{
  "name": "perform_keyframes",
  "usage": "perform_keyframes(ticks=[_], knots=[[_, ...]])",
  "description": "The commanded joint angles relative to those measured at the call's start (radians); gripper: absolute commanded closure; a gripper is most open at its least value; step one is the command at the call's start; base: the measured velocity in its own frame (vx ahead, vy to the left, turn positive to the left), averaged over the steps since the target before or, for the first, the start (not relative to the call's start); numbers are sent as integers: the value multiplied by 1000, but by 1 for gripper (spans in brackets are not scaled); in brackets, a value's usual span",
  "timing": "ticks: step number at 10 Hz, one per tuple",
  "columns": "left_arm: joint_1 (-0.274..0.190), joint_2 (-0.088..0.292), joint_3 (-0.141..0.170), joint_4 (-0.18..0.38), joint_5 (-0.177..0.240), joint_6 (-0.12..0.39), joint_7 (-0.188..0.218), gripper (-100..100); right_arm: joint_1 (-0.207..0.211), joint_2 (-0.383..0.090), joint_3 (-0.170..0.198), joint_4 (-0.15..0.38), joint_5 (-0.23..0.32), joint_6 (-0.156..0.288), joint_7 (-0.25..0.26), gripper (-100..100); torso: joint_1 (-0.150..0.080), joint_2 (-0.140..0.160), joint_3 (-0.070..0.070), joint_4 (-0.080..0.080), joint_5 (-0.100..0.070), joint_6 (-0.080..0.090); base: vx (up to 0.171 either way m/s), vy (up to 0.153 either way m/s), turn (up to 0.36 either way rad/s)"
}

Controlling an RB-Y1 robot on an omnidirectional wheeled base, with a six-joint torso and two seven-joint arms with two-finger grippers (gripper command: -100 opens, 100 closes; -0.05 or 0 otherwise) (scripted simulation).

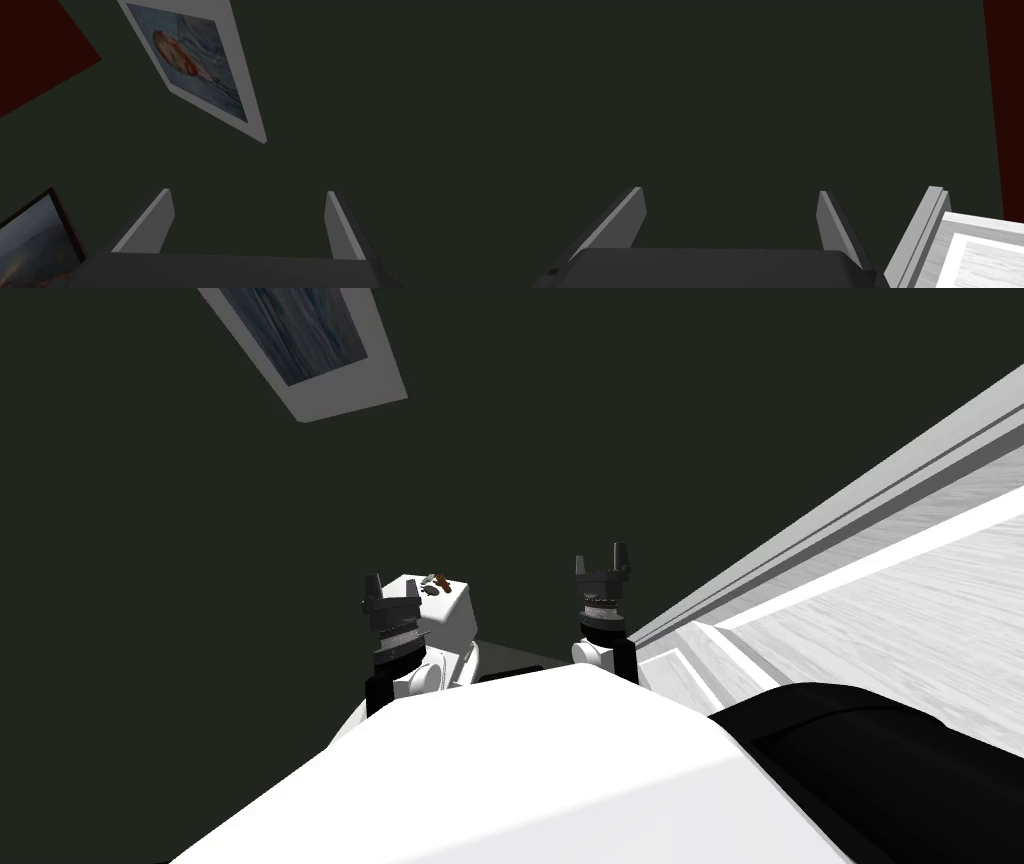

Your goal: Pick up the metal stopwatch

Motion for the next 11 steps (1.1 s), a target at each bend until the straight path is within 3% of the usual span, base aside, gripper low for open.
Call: perform_keyframes(ticks=[1,6,11], knots=[[3,37,4,0,2,11,2,-100,0,0,0,0,0,0,0,0,0,0,0,0,0,0,-1,0,-25],[23,148,34,-7,13,99,15,-100,0,0,0,0,0,0,0,0,0,0,0,0,0,0,-4,1,-58],[56,207,88,-21,32,236,40,-100,0,0,0,0,0,0,0,0,0,0,0,0,0,0,-6,1,-109]])
